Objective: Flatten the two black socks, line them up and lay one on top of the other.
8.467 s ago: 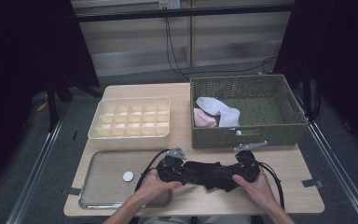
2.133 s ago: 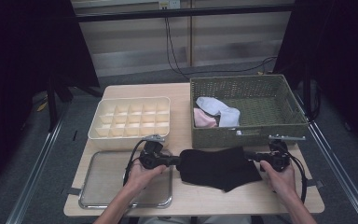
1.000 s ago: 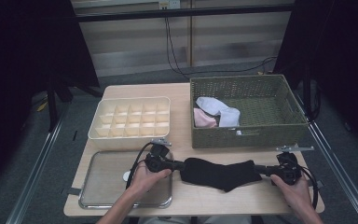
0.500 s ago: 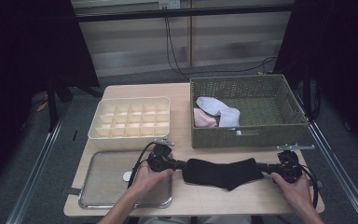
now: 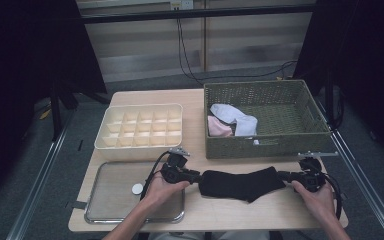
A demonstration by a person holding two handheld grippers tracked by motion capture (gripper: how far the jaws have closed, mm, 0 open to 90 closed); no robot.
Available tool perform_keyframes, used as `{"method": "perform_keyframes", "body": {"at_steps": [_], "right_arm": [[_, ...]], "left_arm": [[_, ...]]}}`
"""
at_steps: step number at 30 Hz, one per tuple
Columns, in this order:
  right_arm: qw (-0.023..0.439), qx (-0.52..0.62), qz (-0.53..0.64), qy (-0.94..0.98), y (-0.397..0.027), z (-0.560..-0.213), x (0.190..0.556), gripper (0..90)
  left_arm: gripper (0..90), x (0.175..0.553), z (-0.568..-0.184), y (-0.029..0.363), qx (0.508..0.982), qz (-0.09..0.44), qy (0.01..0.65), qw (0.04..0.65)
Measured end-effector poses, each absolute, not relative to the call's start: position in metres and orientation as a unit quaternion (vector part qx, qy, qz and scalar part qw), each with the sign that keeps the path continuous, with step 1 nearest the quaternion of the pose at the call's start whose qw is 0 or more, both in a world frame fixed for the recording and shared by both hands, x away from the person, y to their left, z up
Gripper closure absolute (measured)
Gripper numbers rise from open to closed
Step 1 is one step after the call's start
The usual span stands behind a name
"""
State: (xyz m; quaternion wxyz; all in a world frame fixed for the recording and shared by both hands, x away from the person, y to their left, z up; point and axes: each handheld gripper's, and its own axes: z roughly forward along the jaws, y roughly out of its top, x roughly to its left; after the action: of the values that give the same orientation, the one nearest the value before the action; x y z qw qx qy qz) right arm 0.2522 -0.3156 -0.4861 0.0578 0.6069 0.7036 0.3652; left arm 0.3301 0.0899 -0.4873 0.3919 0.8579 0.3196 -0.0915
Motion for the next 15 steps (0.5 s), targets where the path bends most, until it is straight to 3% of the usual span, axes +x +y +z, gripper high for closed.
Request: {"method": "perform_keyframes", "body": {"at_steps": [11,15], "right_arm": [[0.050,0.608,0.381,0.695,-0.318,-0.492,0.248,55.2],[0.045,0.612,0.373,0.696,-0.317,-0.495,0.250,51.7]], "left_arm": [[59.2,0.323,-0.484,0.094,0.862,-0.075,0.305,0.399],[57.1,0.321,-0.487,0.092,0.871,-0.070,0.295,0.386]]}}
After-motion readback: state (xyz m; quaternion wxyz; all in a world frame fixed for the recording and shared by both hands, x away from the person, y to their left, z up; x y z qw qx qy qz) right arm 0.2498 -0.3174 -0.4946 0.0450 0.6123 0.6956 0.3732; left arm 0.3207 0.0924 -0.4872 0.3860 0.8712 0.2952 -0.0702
